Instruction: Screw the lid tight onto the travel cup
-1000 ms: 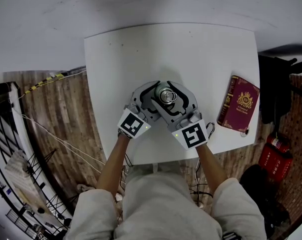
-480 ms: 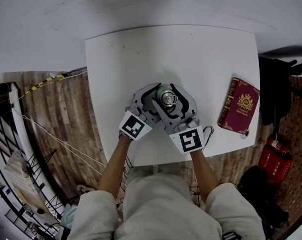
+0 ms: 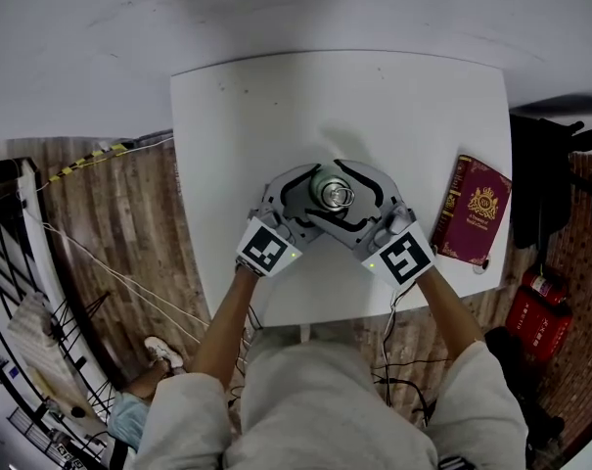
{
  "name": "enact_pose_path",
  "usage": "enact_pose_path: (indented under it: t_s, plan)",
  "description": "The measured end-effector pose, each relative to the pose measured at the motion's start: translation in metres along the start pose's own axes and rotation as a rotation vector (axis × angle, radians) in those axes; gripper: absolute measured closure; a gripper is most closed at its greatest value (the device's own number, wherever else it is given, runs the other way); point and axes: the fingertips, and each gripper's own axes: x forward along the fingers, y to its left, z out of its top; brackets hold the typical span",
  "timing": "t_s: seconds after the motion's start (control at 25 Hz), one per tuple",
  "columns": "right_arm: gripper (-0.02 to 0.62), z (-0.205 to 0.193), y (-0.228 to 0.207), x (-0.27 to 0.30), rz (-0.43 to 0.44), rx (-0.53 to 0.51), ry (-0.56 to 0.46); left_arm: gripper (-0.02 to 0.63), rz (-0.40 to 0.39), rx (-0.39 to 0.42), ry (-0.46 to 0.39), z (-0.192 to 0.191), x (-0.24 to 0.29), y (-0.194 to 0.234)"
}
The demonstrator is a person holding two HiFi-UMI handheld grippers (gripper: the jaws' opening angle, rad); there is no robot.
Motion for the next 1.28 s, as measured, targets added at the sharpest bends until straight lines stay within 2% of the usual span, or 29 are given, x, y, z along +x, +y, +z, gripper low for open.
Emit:
enact_pose_path:
  t_s: [0.2, 0.4, 0.6, 0.72, 0.88, 1.28]
  plan:
    - [0.266, -0.007, 0.009, 0.003, 0.169, -0.088, 0.084, 0.265, 0.0, 0.003, 0.01, -0.001, -0.001, 0.0]
    - [0.291, -0.011, 0.01, 0.003, 0.242, -0.112, 0.119, 0.265, -0.003, 0.005, 0.02, -0.001, -0.001, 0.0]
    - [0.336, -0.014, 0.013, 0.003, 0.27, -0.121, 0.131, 0.265, -0.002, 0.012, 0.01, -0.002, -0.001, 0.0]
    - [0.336, -0.013, 0.012, 0.003, 0.238, -0.109, 0.115, 0.265, -0.004, 0.012, 0.021, -0.003, -0.002, 0.0]
    - [0.336, -0.013, 0.009, 0.002, 0.161, -0.08, 0.089, 0.265, -0.001, 0.009, -0.012, 0.001, 0.0, 0.0]
    - [0.336, -0.012, -0.001, 0.002, -0.103, -0.002, 0.02, 0.265, -0.001, 0.007, -0.009, 0.0, 0.0, 0.001]
